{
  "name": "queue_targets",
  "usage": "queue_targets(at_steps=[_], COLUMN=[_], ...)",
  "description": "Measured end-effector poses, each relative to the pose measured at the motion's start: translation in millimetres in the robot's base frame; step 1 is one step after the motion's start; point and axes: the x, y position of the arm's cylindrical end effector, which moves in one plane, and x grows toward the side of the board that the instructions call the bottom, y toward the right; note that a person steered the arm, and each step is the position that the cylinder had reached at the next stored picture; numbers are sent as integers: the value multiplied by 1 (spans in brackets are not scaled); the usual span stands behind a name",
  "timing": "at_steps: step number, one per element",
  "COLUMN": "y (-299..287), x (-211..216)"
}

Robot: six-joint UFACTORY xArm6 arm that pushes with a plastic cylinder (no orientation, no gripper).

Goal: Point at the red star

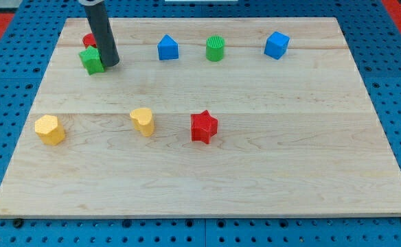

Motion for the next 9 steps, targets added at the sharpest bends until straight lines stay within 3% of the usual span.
queue_targets(at_steps=[2, 4, 6, 8, 9], y=[53, 195, 253, 284, 262], x=[28, 41, 103, 175, 202])
